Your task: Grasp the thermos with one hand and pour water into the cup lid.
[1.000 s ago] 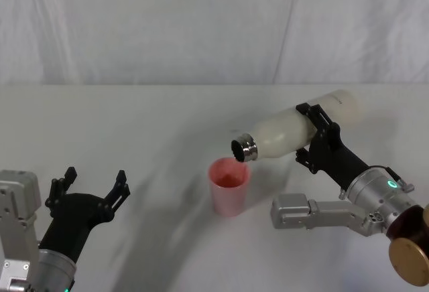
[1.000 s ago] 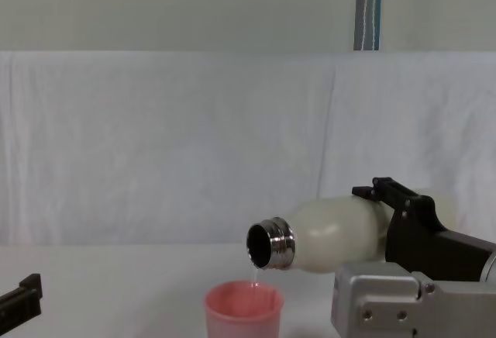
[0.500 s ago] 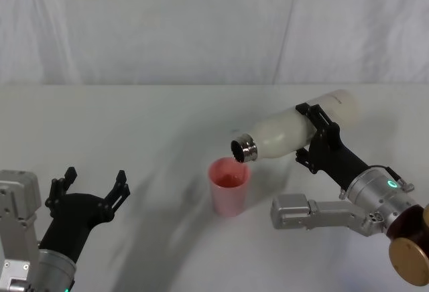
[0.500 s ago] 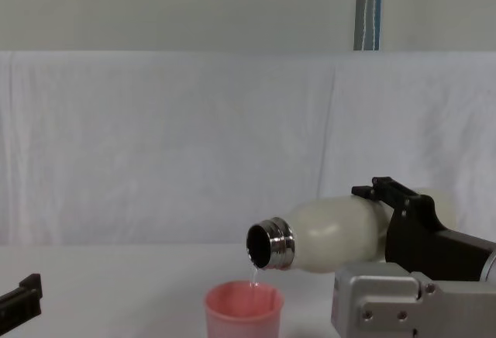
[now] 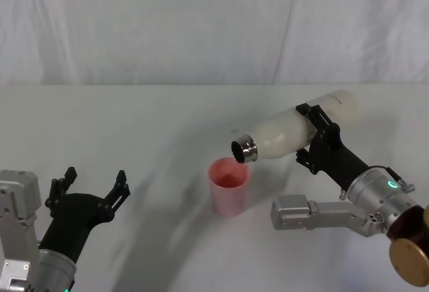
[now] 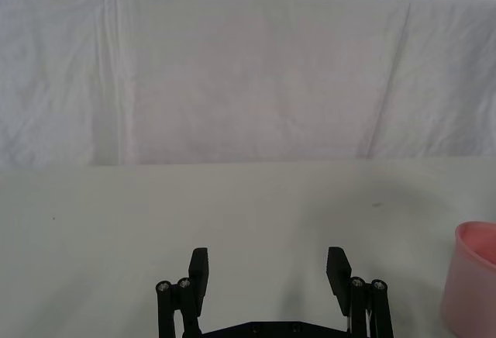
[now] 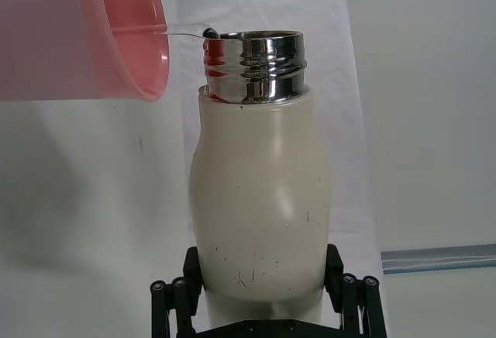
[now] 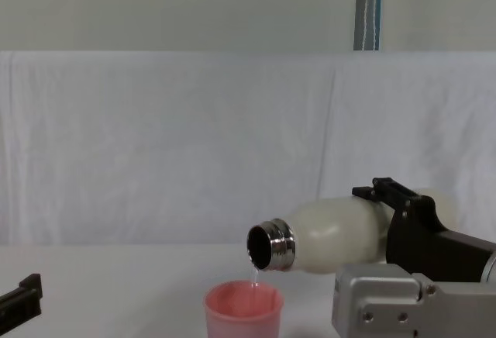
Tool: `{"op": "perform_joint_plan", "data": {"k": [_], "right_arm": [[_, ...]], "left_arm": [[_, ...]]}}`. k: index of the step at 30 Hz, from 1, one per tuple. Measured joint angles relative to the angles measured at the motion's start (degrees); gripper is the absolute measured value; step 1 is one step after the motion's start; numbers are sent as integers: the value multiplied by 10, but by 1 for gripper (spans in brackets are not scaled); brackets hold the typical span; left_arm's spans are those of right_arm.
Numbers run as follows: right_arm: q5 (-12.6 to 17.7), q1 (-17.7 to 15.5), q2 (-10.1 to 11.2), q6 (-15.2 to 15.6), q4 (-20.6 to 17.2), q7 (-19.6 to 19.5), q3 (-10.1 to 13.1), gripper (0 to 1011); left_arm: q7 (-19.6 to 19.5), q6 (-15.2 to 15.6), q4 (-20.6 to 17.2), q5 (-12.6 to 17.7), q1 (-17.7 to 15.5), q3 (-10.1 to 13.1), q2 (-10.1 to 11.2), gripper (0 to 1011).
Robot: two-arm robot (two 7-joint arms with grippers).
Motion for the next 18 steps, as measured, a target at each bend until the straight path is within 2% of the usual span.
{"op": "perform_joint_plan", "data": {"k": [18], "right_arm": [[-2, 0, 1, 0, 0, 0, 0, 952]], "left_arm": [[0, 0, 0, 0, 0, 0, 0, 1001]]}}
